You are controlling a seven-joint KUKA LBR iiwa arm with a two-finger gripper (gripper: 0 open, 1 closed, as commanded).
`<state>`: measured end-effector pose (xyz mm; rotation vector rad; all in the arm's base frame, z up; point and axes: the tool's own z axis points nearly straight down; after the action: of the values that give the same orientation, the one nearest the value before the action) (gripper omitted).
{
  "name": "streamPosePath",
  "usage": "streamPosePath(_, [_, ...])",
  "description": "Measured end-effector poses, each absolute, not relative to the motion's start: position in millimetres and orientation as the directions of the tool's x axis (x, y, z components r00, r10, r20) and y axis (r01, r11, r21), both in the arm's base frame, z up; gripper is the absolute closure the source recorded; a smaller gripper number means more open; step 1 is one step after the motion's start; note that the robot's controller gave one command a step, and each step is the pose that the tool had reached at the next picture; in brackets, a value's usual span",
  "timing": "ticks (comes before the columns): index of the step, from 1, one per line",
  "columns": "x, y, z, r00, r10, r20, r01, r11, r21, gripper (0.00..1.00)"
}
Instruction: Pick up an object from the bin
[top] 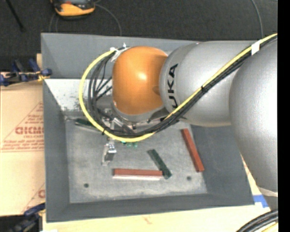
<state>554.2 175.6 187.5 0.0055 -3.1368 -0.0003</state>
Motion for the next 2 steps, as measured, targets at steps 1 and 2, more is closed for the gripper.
streamPosePath(1, [556.1, 175, 192, -1.000, 0.000, -0.003, 0.000, 1.000, 0.002, 0.00])
streamPosePath(2, [545.7, 136, 123, -0.996, 0.086, -0.005, 0.086, 0.996, 0.003, 0.00])
